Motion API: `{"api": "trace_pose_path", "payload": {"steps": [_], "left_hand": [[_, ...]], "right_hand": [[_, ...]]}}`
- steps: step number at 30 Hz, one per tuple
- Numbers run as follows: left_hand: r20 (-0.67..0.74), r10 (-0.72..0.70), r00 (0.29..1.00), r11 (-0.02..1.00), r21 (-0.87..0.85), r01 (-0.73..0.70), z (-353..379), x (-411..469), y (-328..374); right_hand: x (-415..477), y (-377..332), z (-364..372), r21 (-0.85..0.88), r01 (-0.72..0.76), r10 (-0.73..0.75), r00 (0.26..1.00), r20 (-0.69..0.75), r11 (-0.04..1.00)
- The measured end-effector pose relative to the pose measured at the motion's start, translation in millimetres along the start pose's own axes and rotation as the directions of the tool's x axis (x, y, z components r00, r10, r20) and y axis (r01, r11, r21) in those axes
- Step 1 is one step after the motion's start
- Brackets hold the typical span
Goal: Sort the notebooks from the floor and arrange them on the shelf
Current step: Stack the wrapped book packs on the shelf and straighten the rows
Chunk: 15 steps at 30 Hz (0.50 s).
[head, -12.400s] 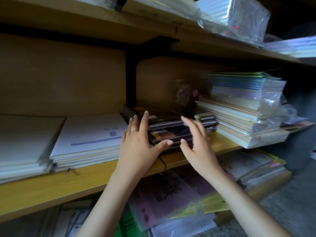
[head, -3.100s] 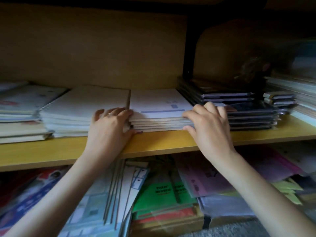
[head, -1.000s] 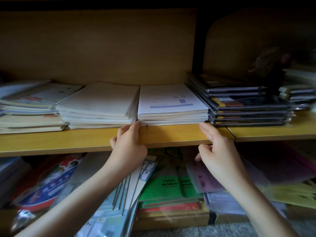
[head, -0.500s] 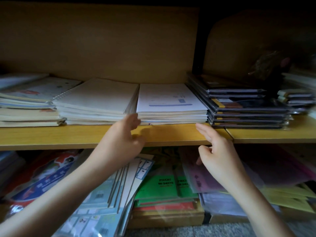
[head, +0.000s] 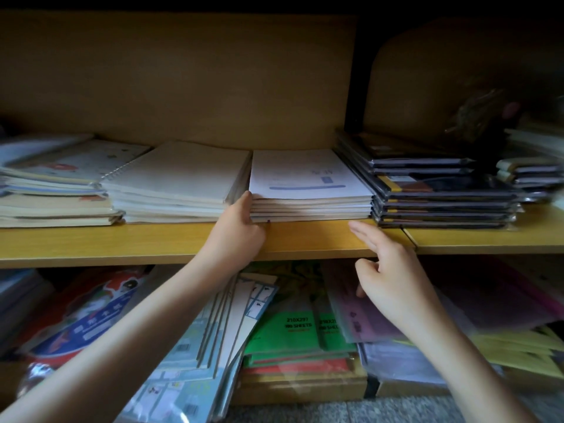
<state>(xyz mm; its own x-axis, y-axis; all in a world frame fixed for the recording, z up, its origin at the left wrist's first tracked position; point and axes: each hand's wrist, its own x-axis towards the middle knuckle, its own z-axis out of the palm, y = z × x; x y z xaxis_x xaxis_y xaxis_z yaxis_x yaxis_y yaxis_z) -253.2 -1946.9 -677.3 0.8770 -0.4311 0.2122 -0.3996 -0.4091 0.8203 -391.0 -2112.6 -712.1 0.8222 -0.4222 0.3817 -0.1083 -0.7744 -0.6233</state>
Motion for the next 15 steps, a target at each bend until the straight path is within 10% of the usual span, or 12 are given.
{"api": "trace_pose_path", "payload": {"steps": [7,11,15], "left_hand": [[0.074,0.031,0.997,0.976,0.212,-0.046,-11.1,-0.8,2.4],[0.098,0.101,0.990,0.964,0.236,-0.122,-24.5,-24.3,8.5],[-0.130,0.295,0.947,0.920,0.306,-0.245,-69.6,-48.8,-2.3]], "right_hand": [[-2.9,-25.4,9.5,-0.354,0.014,-0.050,0.994,-0.094,0.935],[-0.7,-61.6,41.9,-0.235,0.212,-0.291,0.877,-0.382,0.948],[18.1,-98.0,76.7,-0.181,0.387,-0.426,0.851,-0.307,0.904]]}}
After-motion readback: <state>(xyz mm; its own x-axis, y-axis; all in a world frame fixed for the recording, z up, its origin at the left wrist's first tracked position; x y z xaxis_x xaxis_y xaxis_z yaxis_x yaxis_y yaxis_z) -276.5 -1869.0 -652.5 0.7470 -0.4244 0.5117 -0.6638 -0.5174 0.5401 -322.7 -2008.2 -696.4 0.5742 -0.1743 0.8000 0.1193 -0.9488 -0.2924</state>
